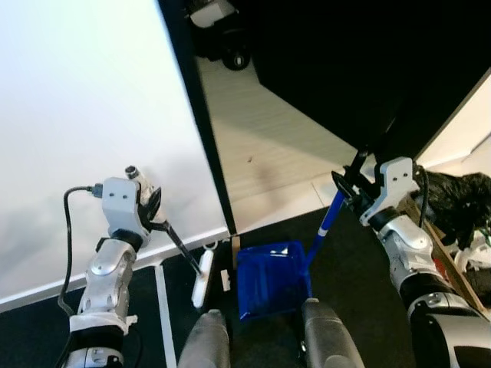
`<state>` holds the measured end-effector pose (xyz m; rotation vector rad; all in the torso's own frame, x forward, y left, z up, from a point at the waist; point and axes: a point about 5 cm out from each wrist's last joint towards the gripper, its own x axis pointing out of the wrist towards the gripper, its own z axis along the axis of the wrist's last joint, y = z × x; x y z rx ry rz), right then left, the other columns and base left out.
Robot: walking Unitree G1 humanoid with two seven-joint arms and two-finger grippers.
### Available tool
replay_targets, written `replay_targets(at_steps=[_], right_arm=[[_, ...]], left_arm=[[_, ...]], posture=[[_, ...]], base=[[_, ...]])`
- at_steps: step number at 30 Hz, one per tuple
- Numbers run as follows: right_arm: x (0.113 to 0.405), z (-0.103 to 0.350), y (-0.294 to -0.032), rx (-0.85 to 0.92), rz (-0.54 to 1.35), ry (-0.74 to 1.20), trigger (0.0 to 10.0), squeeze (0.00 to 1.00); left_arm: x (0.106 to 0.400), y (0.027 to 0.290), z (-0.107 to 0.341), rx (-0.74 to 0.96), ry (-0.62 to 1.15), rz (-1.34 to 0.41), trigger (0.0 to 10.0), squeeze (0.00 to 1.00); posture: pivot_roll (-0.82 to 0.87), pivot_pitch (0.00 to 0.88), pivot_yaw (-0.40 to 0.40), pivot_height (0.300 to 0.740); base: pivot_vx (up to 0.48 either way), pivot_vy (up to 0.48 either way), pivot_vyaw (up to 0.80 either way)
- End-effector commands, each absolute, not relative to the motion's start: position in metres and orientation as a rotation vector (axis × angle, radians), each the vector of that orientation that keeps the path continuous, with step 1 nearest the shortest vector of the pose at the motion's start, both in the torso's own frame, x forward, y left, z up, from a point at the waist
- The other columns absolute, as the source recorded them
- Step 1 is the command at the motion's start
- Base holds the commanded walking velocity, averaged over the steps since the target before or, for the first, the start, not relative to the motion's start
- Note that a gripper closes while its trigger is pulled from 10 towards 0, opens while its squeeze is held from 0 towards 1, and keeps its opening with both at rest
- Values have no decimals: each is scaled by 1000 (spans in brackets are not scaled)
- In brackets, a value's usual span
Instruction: Sweep floor
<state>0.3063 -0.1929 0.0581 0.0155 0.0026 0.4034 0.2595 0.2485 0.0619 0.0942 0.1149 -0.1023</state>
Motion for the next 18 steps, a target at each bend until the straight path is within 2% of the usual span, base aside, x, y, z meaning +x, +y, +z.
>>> replay_targets(at_steps=[1, 11, 15, 18], right_arm=[[307, 61, -195, 24, 393, -15, 10000, 0], [306, 61, -197, 20, 388, -16, 10000, 0], [306, 61, -199, 18, 385, -18, 10000, 0], [307, 63, -200, 15, 384, -23, 10000, 0]], left_arm=[[259, 255, 69, 125, 91, -99, 10000, 0], [259, 252, 71, 95, 78, -88, 10000, 0], [260, 250, 71, 101, 73, -86, 10000, 0], [261, 253, 71, 62, 73, -43, 10000, 0]], posture=[[78, 64, -3, 740], [75, 66, 0, 740], [75, 66, 1, 740], [73, 66, 1, 740]], base=[[0, 0, 0], [0, 0, 0], [0, -480, 0], [0, 0, 0]])
